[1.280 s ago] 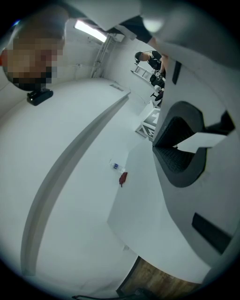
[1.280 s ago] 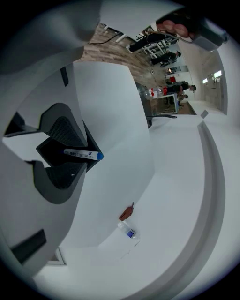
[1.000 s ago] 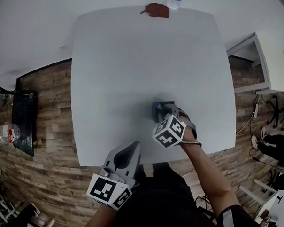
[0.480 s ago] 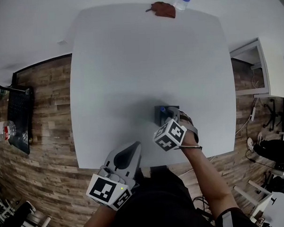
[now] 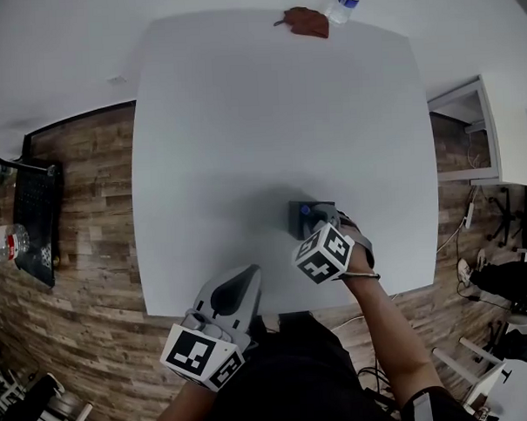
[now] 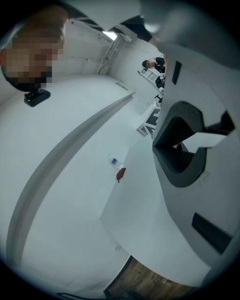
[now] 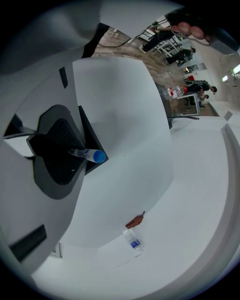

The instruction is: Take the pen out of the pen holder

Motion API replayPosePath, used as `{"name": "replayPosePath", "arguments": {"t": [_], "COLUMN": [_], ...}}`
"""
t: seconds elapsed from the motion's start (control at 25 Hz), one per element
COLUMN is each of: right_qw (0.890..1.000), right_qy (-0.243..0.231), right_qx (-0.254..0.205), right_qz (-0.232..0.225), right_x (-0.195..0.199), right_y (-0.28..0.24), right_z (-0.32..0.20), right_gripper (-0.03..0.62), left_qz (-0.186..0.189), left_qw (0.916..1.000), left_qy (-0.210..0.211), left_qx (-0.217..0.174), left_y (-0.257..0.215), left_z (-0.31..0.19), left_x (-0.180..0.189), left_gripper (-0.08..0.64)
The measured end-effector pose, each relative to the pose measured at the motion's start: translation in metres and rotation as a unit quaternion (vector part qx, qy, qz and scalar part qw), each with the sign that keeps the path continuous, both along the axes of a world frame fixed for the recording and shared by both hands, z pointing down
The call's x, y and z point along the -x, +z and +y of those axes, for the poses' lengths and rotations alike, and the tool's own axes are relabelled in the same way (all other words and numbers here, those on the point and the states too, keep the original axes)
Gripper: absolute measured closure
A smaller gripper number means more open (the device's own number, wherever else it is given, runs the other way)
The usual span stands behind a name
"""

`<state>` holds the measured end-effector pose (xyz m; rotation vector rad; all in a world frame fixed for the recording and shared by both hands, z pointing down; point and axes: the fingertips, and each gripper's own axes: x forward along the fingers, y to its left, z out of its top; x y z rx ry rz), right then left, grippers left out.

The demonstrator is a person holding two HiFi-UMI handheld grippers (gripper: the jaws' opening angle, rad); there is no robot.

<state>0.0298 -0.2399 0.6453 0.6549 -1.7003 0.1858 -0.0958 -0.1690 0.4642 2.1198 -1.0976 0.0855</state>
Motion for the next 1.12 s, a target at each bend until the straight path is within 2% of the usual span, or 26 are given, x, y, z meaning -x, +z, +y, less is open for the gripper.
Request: {"name": "replayPosePath", "arguments": {"t": [0.36,0.6,0.76,0.96,1.12], "right_qw": [0.997,0.989,0.977,0.953,0.936], "right_qy": [0.018,0.037,0.057,0.079,0.077], "right_qx": [-0.023,-0.046,-0.059,-0.091,-0.130], "right_qz": [-0.065,-0.136,-0.197,-0.277,-0.317], "right_x": [-0.008,-0.008,-0.009,-0.012,-0.012], "right_y": [-0.038,-0.083,-0.117,-0.174,-0.223], "right_z": [-0.002,-0.001,0.003,0.004,0.007], "right_gripper": [0.525,0.525,0.525,0.525,0.525], "left_qz": [-0.006,-0.015,-0.022,-0.025,-0.031], "left_qw": [0.9998,0.9989,0.9975,0.9946,0.9902], "left_qy": [0.015,0.034,0.048,0.062,0.071], "left_qx": [-0.009,-0.029,-0.047,-0.079,-0.116], "left_y": [-0.003,-0.012,-0.023,-0.045,-0.068], "left_z": [-0.003,-0.005,-0.007,-0.009,-0.012], "left_x": [-0.015,-0.029,-0.041,-0.057,-0.063], "left_gripper": [0.555,0.555,0.555,0.555,0.555]}}
